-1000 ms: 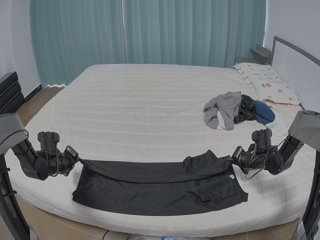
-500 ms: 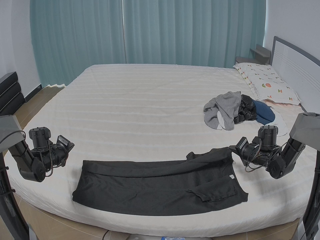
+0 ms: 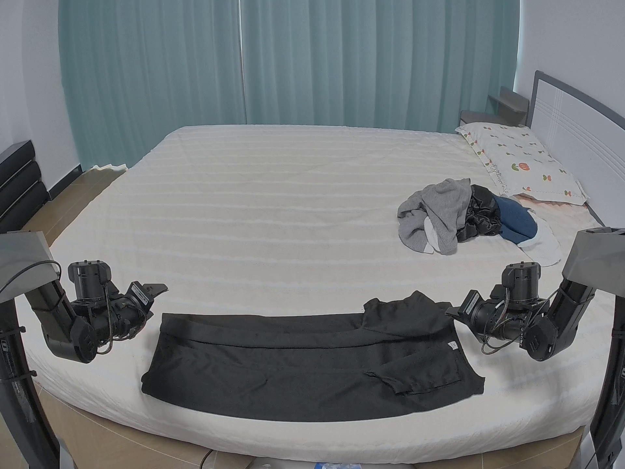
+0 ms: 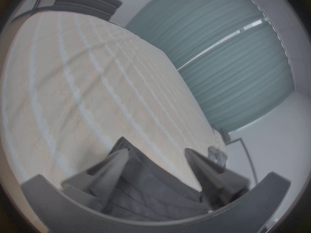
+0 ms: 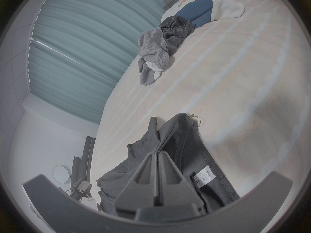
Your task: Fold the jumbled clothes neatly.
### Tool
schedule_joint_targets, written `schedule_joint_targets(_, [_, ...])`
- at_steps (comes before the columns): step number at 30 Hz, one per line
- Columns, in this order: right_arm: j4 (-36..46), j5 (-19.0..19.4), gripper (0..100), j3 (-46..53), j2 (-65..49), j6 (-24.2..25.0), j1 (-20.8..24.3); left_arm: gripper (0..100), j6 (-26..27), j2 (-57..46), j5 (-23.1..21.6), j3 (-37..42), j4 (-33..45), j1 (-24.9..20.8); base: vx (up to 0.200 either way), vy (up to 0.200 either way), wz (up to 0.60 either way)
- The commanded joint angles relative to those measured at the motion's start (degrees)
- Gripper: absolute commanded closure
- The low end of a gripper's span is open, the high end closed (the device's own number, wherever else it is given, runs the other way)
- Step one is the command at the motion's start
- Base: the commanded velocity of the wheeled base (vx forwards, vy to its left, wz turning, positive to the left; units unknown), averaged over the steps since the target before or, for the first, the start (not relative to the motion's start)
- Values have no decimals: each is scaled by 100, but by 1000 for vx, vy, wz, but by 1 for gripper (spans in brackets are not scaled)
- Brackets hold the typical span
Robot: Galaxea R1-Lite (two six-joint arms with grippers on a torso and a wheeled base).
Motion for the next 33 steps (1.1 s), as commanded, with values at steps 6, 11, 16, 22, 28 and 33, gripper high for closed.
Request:
schedule_joint_targets(6, [-11, 4, 100, 78, 51, -8, 91, 0, 484, 593, -8, -1256, 855, -147, 0, 0, 0])
schedule_joint_targets(11, [-11, 4, 100, 113, 42, -8, 127, 0, 853, 742, -34, -1502, 1014, -243, 0, 0, 0])
schedule_joint_targets(16, [-11, 4, 100, 122, 34, -8, 127, 0, 1292, 918, -34, -1529, 1084, -296, 0, 0, 0])
schedule_joint_targets(22, [-11, 4, 100, 113, 25, -8, 127, 0, 1345, 918, -26, -1458, 1093, -349, 0, 0, 0])
schedule_joint_targets(28, [-11, 4, 100, 104, 25, -8, 109, 100, 1468, 857, 36, -1283, 1093, -340, 0, 0, 0])
schedule_joint_targets(33, [-11, 4, 100, 104, 25, -8, 109, 100, 1486, 742, 62, -1186, 1084, -296, 0, 0, 0])
